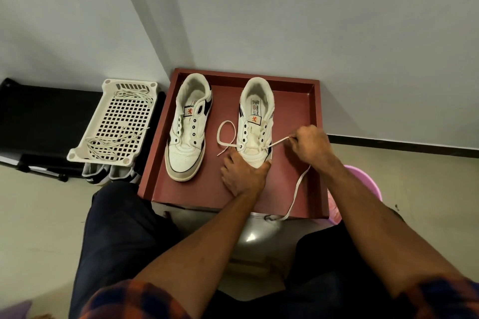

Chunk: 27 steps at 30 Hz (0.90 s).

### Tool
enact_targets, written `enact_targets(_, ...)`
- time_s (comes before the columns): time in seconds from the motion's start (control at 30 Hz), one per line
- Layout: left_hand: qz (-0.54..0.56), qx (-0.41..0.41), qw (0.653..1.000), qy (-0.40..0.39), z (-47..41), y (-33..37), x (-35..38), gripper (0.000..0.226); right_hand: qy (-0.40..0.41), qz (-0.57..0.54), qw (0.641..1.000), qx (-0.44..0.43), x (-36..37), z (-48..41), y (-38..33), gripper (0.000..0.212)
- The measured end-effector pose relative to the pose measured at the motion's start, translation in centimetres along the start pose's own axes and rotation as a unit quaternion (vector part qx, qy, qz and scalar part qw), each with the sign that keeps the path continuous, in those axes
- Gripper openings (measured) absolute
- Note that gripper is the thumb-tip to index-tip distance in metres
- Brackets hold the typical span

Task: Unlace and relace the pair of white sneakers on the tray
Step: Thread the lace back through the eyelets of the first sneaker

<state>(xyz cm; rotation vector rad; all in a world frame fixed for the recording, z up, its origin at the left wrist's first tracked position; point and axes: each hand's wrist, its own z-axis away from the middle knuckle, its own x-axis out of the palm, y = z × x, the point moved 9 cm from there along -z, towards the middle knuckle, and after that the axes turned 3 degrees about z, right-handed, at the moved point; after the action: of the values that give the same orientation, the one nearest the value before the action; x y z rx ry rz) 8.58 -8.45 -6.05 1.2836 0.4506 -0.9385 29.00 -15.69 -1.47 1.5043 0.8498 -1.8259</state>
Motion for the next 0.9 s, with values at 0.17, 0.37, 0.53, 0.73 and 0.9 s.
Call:
enact_targets(0.17,-0.002,0.0,1.0,0.003,0.0,0.0,0.0,0.107,0.016,-0.029,0.997,-0.072,-0.2,1.7,-3.1,0.032)
enact_targets(0.37,0.003,0.001,1.0,0.008,0.1,-0.1,0.0,0.106,0.05,-0.043,0.988,-0.137,-0.4,2.8,-5.2,0.023)
enact_targets(0.53,-0.007,0.005,1.0,0.006,0.2,0.1,-0.1,0.107,0.033,-0.01,0.996,-0.078,-0.1,1.4,-2.3,0.03)
enact_targets(0.73,-0.006,-0.001,1.0,0.002,0.2,0.0,-0.1,0.103,0.009,-0.007,0.999,0.031,-1.1,0.4,1.3,0.022)
enact_targets(0.9,-0.003,0.001,1.0,0.002,0.1,0.0,0.0,0.101,0.005,-0.045,0.995,-0.09,-1.1,1.6,-3.8,0.037)
